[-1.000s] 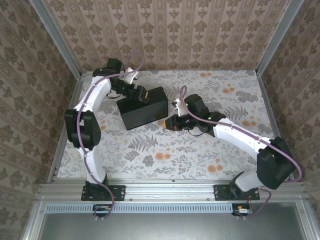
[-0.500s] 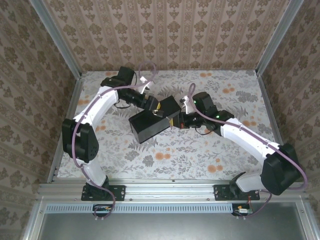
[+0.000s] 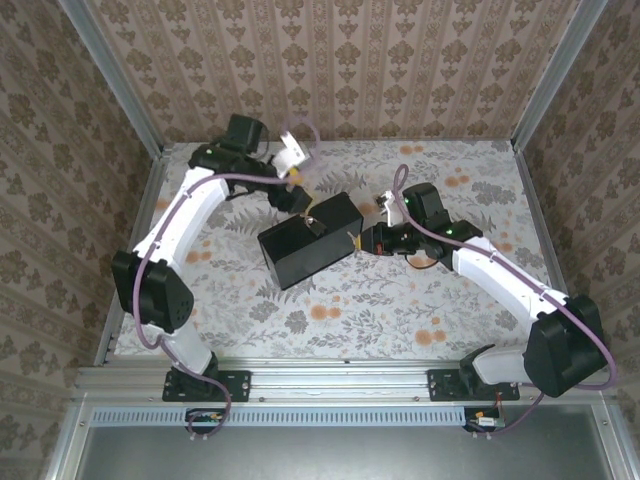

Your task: Unlock the padlock with the key

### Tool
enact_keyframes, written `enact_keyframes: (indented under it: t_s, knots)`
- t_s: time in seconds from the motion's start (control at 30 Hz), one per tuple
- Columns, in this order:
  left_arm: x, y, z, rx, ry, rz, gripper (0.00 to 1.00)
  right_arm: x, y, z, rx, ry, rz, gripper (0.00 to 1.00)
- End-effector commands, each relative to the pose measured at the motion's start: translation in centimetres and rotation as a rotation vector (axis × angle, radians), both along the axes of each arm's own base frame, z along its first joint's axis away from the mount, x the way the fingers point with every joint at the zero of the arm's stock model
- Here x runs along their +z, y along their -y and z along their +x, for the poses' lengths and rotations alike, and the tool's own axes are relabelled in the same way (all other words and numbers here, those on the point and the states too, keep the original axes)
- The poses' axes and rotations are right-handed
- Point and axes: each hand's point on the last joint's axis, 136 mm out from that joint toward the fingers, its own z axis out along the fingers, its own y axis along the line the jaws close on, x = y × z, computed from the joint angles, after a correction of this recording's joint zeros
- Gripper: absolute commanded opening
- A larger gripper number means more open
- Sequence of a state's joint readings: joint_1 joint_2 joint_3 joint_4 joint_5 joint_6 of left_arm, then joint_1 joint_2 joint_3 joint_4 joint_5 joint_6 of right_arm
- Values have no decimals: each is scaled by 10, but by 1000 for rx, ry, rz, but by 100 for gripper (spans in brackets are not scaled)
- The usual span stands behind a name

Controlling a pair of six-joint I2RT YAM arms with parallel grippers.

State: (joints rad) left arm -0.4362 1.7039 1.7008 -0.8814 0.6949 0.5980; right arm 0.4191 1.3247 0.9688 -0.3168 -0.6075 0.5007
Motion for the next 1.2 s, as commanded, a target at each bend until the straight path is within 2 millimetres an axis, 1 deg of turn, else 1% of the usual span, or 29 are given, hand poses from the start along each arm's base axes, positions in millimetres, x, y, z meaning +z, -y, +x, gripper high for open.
enact_keyframes:
  t_s: [0.0, 0.07, 0.17, 0.27, 0.3, 0.47, 0.57, 0.63, 0.77, 0.83, 1.0, 1.17]
  knots:
    - [-8, 13, -44, -343, 217, -5, 79, 9, -3, -13, 39, -4, 47, 0]
    - [-2, 15, -46, -389, 256, -30, 80, 7, -2, -18, 44, -24, 41, 0]
    - [0, 19, -56, -483, 265, -35, 80, 5, -1, -23, 48, -46, 36, 0]
    - [-11, 16, -68, -564, 232, -9, 80, 7, 1, -29, 52, -57, 32, 0]
    - [-13, 15, -69, -578, 231, -3, 80, 8, 1, -30, 53, -56, 35, 0]
    - [-19, 10, -61, -581, 251, 9, 80, 9, 1, -34, 61, -83, 33, 0]
    - [-31, 13, -61, -609, 215, 20, 79, 11, 0, -35, 68, -79, 37, 0]
    - [-38, 15, -57, -616, 199, 28, 78, 14, -2, -35, 74, -75, 44, 0]
    - [-49, 17, -47, -626, 198, 54, 76, 21, -5, -35, 94, -75, 61, 0]
    - [-51, 17, -45, -636, 197, 65, 75, 24, -6, -34, 97, -71, 65, 0]
    - [-56, 11, -43, -649, 179, 82, 70, 20, -8, -30, 99, -85, 63, 0]
    - [-60, 9, -44, -651, 169, 78, 62, 17, -13, -25, 108, -96, 61, 0]
